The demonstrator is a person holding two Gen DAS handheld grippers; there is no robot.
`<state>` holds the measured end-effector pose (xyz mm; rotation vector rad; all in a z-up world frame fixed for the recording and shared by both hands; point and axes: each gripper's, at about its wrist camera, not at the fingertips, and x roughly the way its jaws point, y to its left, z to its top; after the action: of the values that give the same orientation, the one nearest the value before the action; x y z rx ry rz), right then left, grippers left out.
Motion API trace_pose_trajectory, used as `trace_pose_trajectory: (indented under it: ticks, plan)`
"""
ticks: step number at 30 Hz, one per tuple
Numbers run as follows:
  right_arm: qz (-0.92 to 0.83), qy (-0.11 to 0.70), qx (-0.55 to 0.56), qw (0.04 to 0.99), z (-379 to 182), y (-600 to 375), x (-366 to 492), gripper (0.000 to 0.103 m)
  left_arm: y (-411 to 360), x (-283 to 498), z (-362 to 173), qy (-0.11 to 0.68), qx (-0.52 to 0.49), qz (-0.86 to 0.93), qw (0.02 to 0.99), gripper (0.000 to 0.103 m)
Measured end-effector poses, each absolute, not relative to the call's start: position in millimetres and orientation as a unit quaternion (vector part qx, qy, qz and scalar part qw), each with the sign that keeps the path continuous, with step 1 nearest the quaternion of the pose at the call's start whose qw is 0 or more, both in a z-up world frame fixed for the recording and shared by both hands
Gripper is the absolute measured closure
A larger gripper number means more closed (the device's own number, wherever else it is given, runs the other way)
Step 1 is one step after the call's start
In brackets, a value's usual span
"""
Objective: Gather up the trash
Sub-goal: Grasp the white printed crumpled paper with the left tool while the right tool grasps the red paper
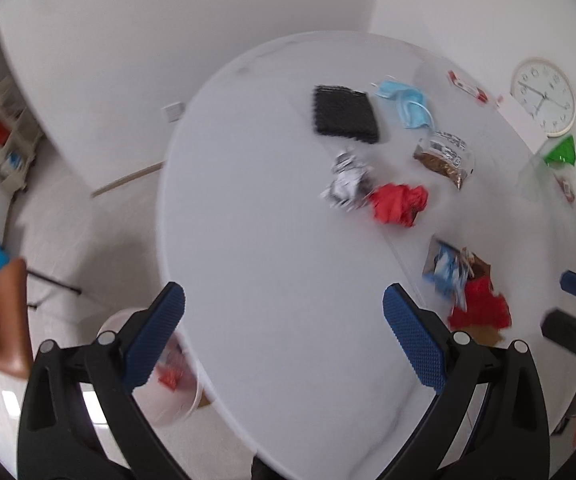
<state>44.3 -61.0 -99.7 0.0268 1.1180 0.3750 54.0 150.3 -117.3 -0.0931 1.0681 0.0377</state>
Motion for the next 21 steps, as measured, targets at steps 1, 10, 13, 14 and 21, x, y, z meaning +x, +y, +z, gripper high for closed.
trace_pose_trajectory:
  ticks: [1, 10, 13, 14, 21]
  plan:
    - [0.172, 0.529, 0.013, 0.831, -102, -66, 50, 0.002, 146, 65, -121, 0.509, -0.041, 0.013, 0.86, 0.008]
    - [0.146, 0.542, 0.024, 0.827, -120, -88, 89, 0.002, 114, 153, -172, 0.53, -0.007, -0.021, 0.848, 0.015]
    - [0.141, 0.548, 0.032, 0.824, -125, -93, 98, 0.002, 109, 171, -187, 0.538, 0.009, -0.029, 0.842, 0.021]
    - [0.139, 0.55, 0.034, 0.823, -127, -94, 100, 0.002, 109, 176, -191, 0.54, 0.012, -0.03, 0.841, 0.023]
    - [0.131, 0.564, 0.041, 0.814, -141, -98, 113, 0.002, 105, 198, -205, 0.542, 0.01, -0.053, 0.838, 0.024]
